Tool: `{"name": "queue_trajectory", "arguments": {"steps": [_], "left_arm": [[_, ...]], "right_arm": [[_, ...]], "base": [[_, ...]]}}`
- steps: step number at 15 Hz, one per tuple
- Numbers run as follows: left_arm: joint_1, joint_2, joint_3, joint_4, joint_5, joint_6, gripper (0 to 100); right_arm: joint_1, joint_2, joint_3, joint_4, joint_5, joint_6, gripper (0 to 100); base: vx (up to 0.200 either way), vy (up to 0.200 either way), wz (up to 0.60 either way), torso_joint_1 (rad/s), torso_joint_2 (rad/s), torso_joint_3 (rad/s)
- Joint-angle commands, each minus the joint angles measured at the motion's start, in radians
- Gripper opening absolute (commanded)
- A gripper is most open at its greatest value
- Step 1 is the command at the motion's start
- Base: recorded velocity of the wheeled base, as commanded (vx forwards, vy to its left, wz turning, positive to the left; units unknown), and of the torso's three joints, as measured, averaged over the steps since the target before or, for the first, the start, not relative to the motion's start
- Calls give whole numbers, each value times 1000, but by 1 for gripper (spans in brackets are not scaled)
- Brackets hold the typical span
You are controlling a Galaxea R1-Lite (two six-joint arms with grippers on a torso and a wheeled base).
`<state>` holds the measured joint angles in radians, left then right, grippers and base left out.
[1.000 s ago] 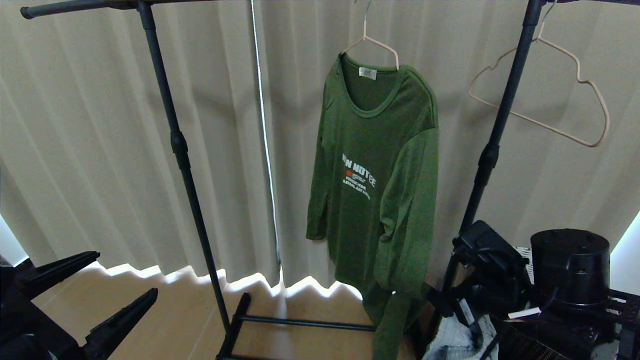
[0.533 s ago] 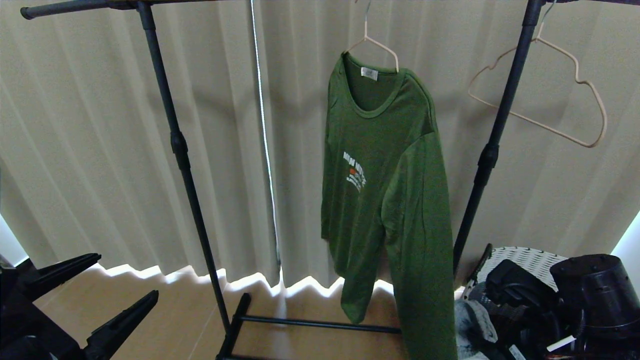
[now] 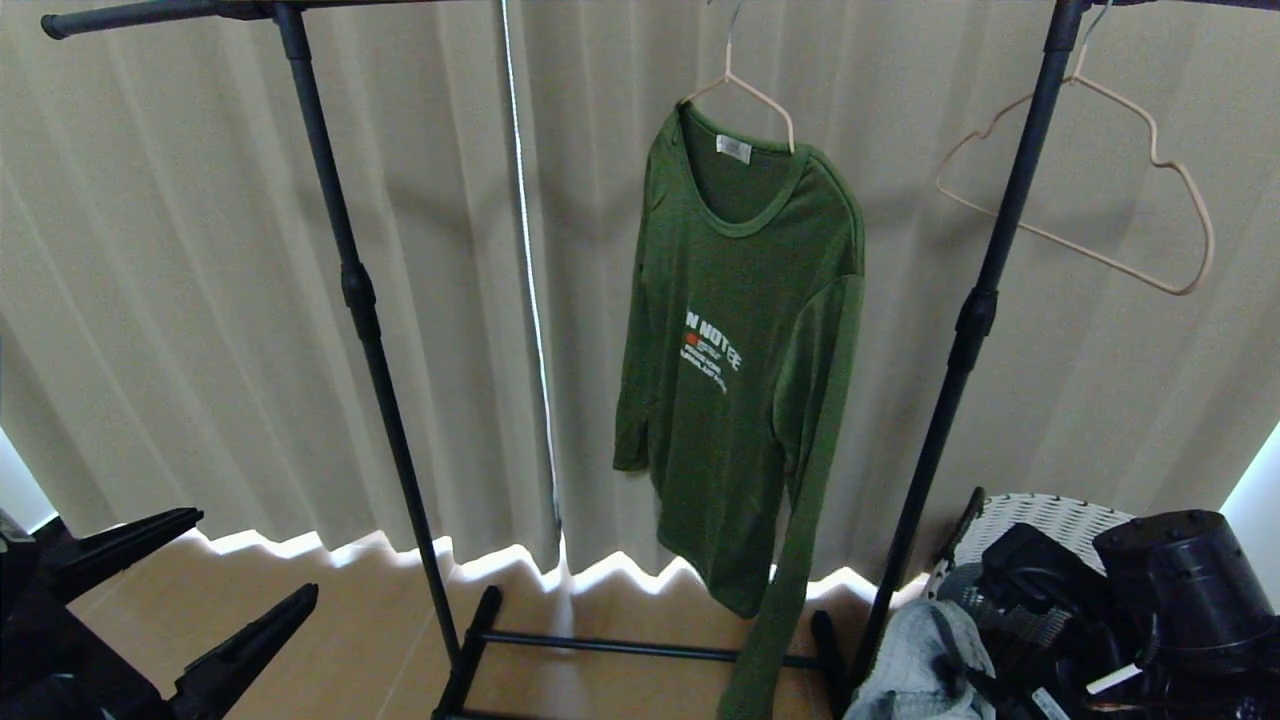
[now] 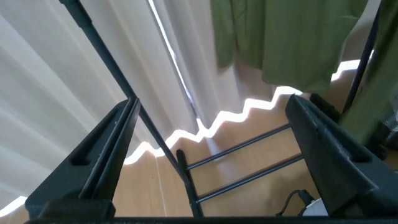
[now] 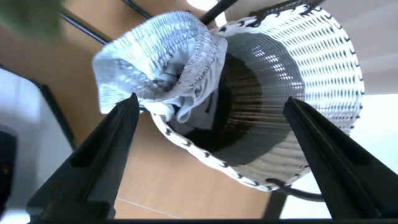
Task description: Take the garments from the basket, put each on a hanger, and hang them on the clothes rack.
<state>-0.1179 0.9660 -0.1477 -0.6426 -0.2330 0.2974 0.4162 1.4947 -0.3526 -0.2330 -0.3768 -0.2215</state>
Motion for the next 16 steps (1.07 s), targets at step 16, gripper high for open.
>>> {"name": "queue_trajectory", "arguments": {"steps": [16], "left_arm": [[1,-21,-1,-2,0,0,100]], "right_arm": [[-171,443,-220,-8,-4,-75,100]], "base": [[0,0,0,0,0,0]]}}
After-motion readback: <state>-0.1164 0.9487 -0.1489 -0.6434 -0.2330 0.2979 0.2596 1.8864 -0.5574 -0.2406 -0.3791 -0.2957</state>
